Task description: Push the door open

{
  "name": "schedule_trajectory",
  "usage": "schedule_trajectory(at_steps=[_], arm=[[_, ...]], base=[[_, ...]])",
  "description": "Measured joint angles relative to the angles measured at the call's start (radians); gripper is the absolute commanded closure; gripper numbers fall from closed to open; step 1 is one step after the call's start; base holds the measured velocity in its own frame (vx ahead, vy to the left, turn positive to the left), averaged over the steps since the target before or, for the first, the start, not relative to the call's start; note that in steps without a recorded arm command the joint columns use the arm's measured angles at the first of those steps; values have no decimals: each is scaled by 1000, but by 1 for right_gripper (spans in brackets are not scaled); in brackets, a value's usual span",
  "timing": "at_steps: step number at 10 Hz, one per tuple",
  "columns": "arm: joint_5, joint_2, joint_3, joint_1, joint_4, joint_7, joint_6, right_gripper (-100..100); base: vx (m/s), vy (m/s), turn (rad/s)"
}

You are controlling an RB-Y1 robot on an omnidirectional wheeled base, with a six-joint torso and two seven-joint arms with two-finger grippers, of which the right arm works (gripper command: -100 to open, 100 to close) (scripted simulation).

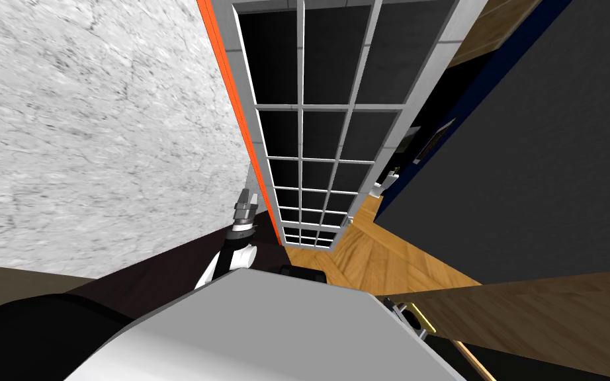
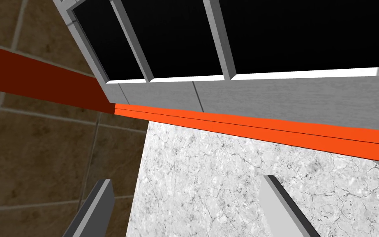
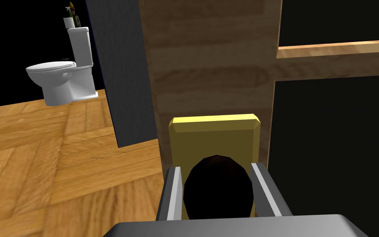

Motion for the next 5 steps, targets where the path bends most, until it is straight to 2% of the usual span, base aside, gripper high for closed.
schedule_trajectory(at_steps=[1, 3, 5], arm=[[0, 0, 0, 0, 0, 0, 0, 100], [-34, 3, -13, -6, 4, 16, -7, 100], [-69, -8, -37, -16, -1, 29, -23, 100]], base=[[60, -110, 97], [30, -185, 130], [39, -198, 94]])
